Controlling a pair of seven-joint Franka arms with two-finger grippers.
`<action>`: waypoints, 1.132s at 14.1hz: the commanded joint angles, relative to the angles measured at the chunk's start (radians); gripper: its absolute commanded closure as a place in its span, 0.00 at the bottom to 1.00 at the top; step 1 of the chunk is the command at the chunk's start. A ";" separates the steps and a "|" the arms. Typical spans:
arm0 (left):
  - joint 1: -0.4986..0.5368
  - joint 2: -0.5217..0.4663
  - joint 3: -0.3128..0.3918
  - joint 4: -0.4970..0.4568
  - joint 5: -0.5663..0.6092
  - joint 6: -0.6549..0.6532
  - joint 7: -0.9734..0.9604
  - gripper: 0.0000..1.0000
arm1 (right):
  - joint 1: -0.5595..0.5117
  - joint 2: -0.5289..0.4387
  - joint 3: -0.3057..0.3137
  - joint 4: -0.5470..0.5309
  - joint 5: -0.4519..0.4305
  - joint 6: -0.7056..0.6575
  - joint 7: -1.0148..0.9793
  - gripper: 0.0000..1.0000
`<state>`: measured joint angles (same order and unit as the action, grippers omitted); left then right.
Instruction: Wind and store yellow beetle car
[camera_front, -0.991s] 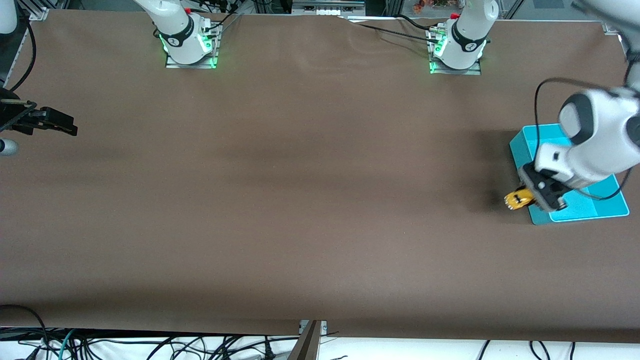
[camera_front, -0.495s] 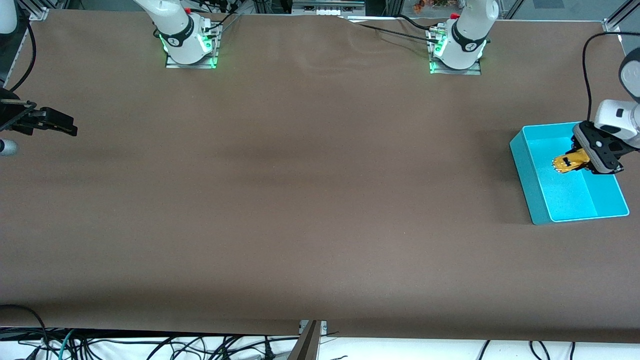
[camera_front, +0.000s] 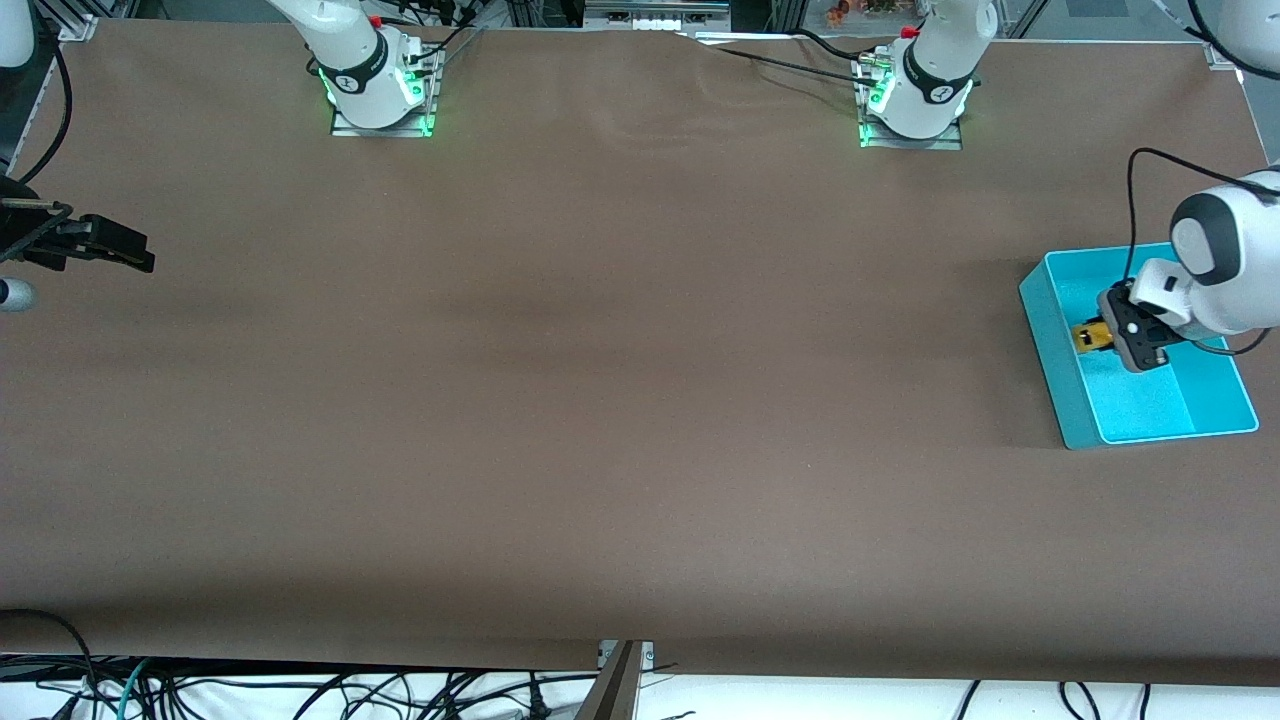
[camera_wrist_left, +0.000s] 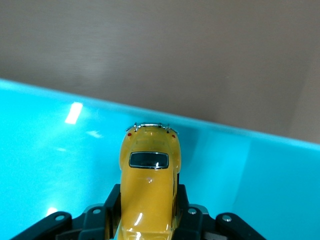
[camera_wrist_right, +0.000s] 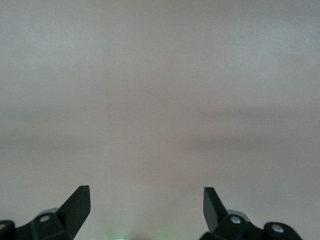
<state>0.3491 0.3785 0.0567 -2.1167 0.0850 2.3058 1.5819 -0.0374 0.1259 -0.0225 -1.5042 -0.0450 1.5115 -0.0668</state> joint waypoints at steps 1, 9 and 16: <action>0.027 -0.035 -0.011 -0.083 0.092 0.038 0.023 1.00 | -0.007 0.003 0.003 0.013 0.016 -0.002 -0.018 0.00; 0.054 -0.027 -0.005 -0.106 0.188 0.078 0.032 1.00 | -0.007 0.003 0.001 0.013 0.014 -0.002 -0.018 0.00; 0.059 -0.015 -0.005 -0.100 0.205 0.112 0.026 0.00 | -0.007 0.003 0.001 0.013 0.014 -0.001 -0.019 0.00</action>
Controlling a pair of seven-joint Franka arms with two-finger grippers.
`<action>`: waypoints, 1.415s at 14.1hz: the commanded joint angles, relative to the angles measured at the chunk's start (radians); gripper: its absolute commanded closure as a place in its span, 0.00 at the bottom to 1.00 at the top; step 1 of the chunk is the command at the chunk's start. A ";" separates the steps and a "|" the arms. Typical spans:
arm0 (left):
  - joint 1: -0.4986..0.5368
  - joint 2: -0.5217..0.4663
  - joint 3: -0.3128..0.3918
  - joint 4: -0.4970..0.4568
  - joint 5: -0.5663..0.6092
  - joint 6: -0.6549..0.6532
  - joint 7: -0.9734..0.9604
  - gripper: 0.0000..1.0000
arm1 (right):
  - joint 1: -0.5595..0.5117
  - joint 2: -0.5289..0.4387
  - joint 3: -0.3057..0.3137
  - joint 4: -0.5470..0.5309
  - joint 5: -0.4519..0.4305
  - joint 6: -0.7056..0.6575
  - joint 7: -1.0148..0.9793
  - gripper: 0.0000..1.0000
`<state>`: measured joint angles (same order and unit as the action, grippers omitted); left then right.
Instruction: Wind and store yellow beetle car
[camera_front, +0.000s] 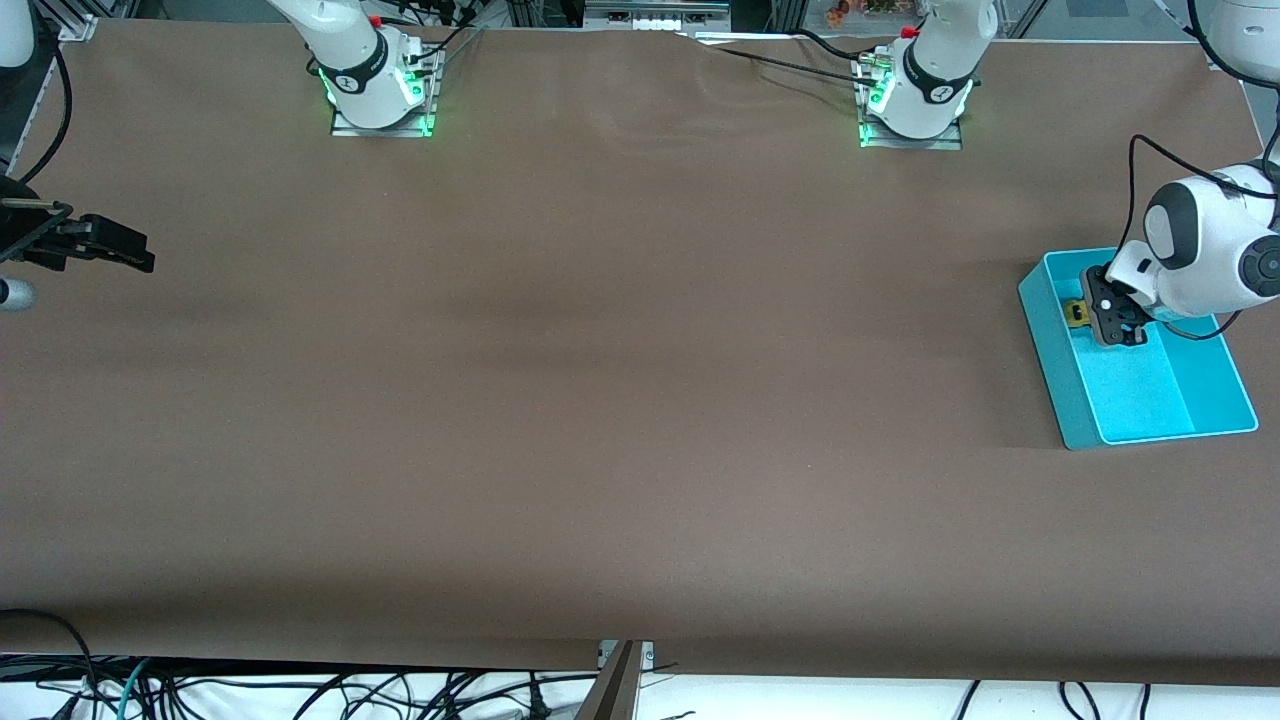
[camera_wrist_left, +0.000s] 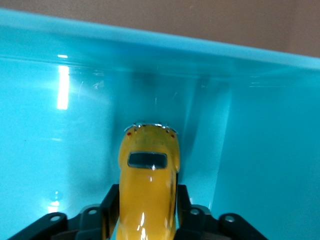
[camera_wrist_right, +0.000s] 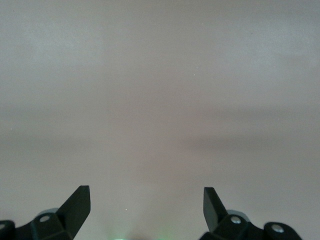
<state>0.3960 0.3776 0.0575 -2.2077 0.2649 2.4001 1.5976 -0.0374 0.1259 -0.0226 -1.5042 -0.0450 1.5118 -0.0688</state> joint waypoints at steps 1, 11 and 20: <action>0.009 -0.025 -0.005 -0.007 0.023 0.016 0.005 0.00 | -0.007 0.003 0.001 0.013 0.014 -0.002 -0.017 0.00; -0.332 -0.503 -0.026 0.120 -0.004 -0.166 -0.017 0.11 | -0.007 0.003 0.001 0.015 0.014 0.001 -0.011 0.00; -0.335 -0.517 -0.073 0.270 -0.256 -0.543 -1.025 0.00 | -0.007 0.004 0.001 0.015 0.014 0.001 -0.016 0.00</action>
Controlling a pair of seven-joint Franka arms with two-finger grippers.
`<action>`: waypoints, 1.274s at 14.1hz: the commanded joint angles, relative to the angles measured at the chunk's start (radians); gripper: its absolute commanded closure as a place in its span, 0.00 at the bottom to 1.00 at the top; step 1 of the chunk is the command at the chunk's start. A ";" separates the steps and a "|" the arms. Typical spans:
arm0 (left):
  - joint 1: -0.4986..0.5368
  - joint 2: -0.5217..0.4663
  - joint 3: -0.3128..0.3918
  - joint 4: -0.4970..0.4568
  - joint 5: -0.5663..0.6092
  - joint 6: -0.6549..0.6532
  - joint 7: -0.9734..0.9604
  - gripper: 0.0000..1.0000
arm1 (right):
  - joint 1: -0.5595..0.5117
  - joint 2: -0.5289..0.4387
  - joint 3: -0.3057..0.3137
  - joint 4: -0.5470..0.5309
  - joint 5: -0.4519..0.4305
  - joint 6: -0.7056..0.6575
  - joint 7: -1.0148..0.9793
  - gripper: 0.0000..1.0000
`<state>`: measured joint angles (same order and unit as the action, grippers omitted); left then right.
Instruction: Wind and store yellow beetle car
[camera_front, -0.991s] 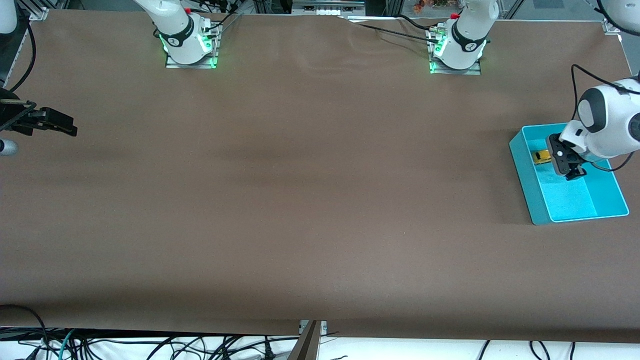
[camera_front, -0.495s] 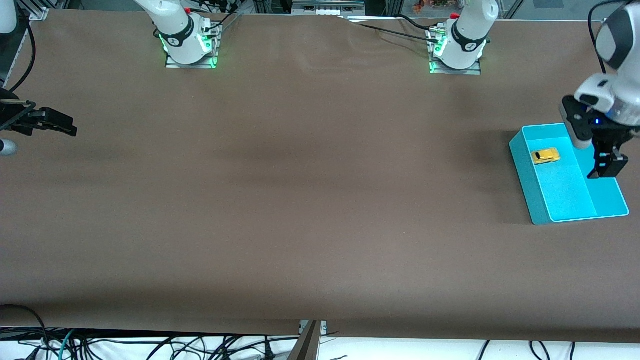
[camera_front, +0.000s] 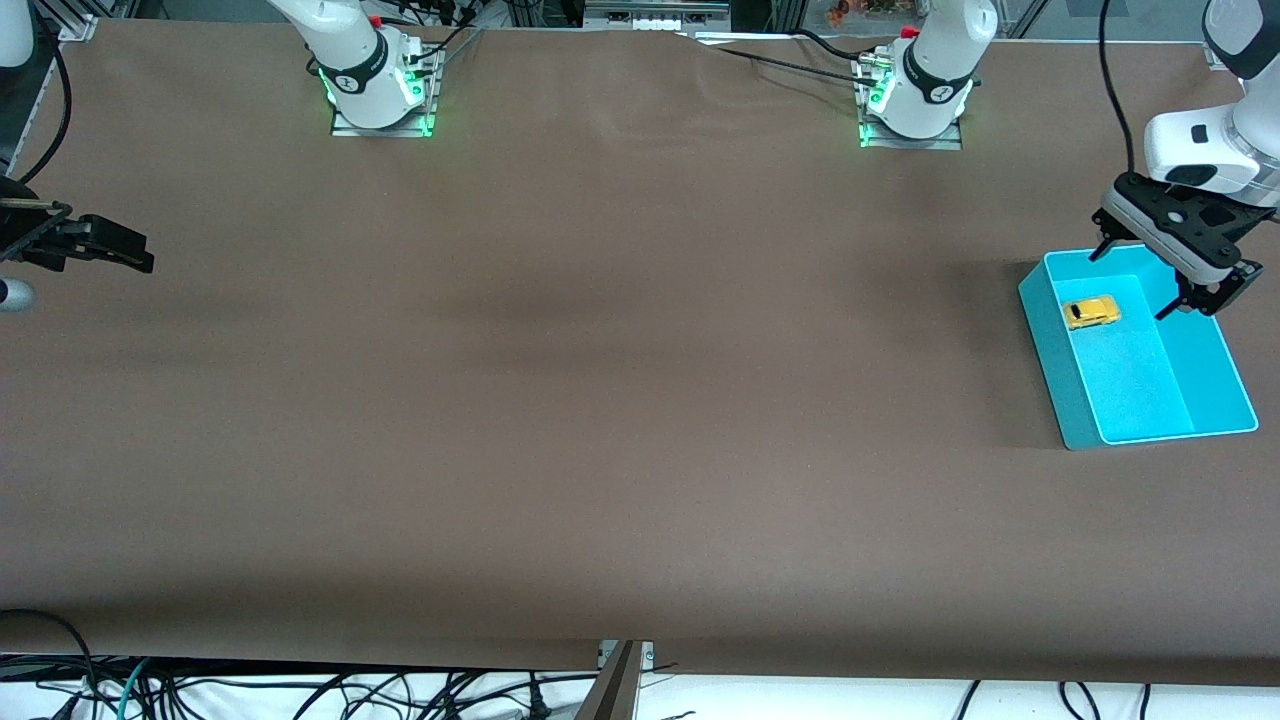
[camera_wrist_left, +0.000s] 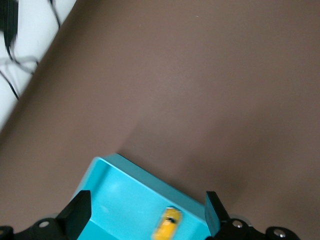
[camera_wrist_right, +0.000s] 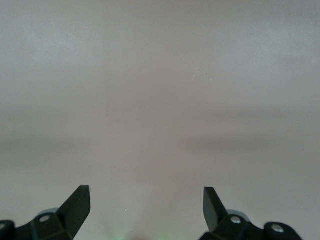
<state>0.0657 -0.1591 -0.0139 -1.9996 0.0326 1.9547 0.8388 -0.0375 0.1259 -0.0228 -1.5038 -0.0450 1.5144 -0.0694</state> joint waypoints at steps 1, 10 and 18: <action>-0.006 0.019 -0.006 0.093 -0.023 -0.158 -0.423 0.00 | -0.007 0.004 0.001 0.014 0.014 -0.002 -0.017 0.00; -0.057 0.029 -0.023 0.245 -0.025 -0.382 -0.859 0.00 | -0.007 0.006 0.001 0.014 0.014 -0.002 -0.015 0.00; -0.055 0.023 -0.047 0.251 -0.066 -0.422 -0.941 0.00 | -0.007 0.006 0.001 0.014 0.014 -0.002 -0.013 0.00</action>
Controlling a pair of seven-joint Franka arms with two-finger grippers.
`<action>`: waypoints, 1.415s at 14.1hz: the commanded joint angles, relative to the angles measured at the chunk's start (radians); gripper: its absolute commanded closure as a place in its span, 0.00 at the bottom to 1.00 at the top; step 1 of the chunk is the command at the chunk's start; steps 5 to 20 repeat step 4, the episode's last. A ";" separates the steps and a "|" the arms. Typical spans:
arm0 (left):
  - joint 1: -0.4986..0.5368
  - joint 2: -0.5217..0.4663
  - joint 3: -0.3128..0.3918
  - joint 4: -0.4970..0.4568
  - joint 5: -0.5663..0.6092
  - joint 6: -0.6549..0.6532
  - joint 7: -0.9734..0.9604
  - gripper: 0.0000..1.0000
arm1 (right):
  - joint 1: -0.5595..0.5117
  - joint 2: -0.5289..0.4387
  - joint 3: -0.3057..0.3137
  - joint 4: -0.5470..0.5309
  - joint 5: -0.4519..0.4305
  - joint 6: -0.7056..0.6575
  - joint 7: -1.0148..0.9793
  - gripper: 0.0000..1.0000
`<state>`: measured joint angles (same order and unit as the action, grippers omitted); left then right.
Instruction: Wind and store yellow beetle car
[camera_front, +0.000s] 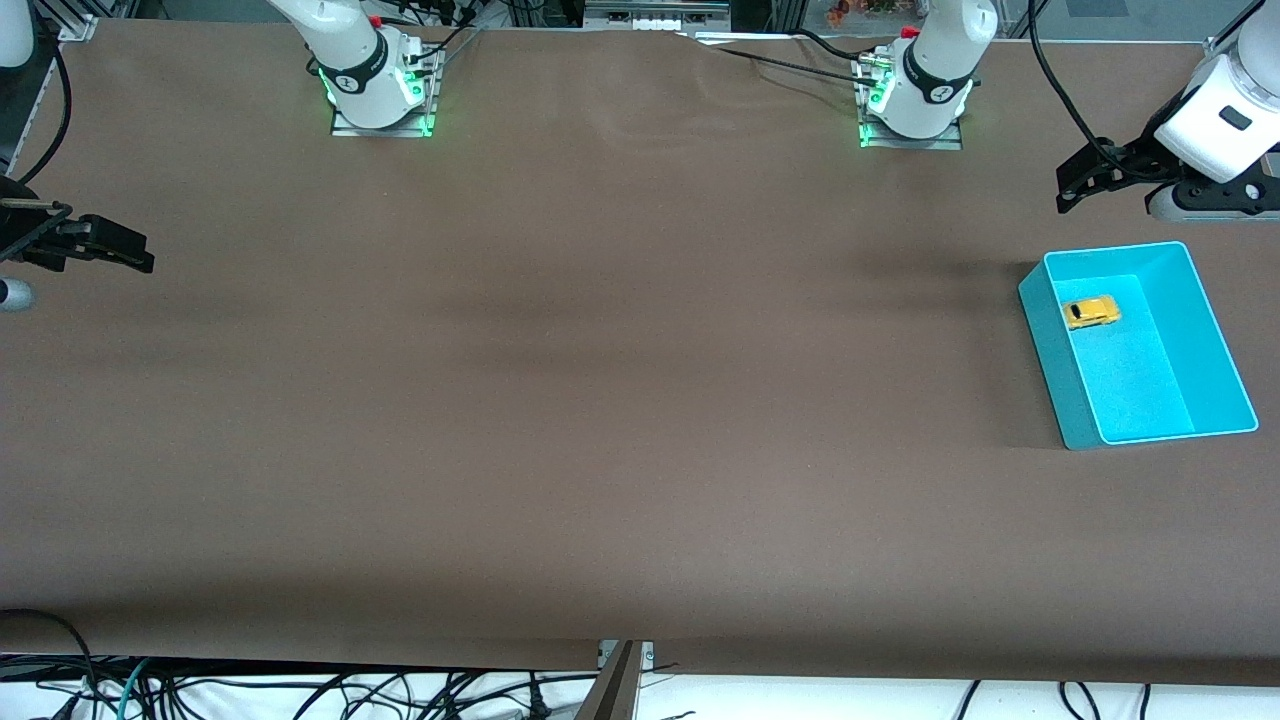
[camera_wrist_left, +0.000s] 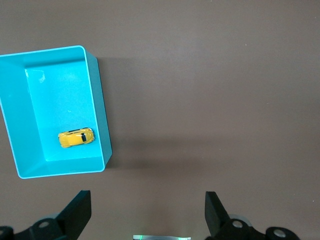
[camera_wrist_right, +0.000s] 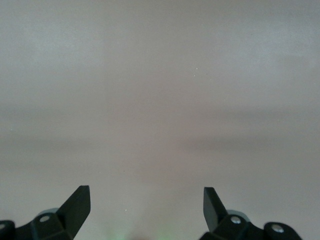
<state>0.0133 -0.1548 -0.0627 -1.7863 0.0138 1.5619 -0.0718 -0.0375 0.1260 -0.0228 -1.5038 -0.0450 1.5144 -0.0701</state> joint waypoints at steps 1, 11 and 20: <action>-0.003 0.018 0.001 0.038 -0.060 -0.029 -0.029 0.00 | -0.007 0.006 0.001 0.014 0.014 -0.002 -0.013 0.00; -0.003 0.018 0.006 0.038 -0.058 -0.029 -0.016 0.00 | -0.007 0.006 0.001 0.014 0.014 -0.002 -0.013 0.00; -0.003 0.018 0.006 0.038 -0.058 -0.029 -0.016 0.00 | -0.007 0.006 0.001 0.014 0.014 -0.002 -0.013 0.00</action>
